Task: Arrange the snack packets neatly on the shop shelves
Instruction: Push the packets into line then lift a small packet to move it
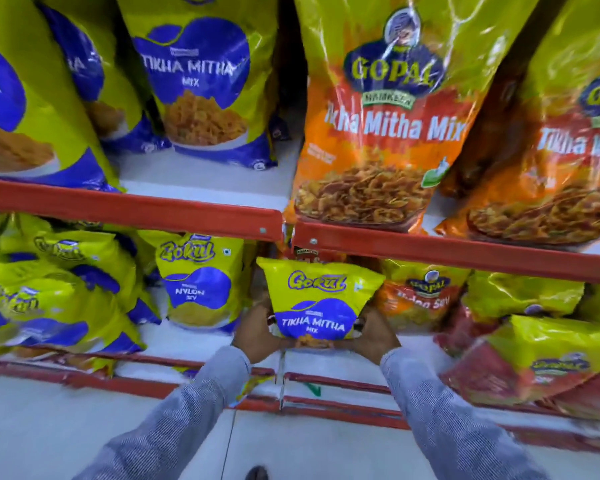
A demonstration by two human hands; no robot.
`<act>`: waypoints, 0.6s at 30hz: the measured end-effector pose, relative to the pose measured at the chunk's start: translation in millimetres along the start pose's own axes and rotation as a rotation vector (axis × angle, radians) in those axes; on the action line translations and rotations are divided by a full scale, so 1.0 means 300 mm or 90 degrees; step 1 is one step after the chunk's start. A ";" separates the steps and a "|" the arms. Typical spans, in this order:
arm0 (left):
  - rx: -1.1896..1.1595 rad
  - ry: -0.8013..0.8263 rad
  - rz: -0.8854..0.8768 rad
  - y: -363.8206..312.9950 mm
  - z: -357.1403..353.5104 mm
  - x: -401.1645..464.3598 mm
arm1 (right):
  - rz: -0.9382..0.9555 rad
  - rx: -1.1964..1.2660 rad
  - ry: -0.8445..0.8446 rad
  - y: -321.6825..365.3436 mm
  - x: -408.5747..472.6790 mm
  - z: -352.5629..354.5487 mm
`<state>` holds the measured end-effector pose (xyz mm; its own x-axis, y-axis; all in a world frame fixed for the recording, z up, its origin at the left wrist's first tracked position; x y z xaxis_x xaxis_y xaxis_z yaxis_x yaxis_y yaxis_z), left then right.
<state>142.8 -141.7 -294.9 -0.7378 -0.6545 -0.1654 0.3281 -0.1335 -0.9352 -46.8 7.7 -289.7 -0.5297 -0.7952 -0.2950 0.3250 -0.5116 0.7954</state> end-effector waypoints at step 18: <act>-0.165 -0.201 -0.314 -0.577 0.494 -0.366 | 0.375 0.054 -0.135 0.780 -0.385 0.179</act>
<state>254.4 -157.1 -68.6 -0.5435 -0.7551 0.3667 -0.1875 -0.3165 -0.9299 48.5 -2.9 -41.1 -0.4272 -0.8496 0.3094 0.5511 0.0267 0.8340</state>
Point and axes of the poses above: each hand's wrist, its own x-axis towards the middle knuckle, its own z-axis out of the back of the hand, y = z × x, the point moved 2 cm from there along x, towards the middle knuckle, and after that the axes turned 5 degrees about -x, right-handed, at the moved point
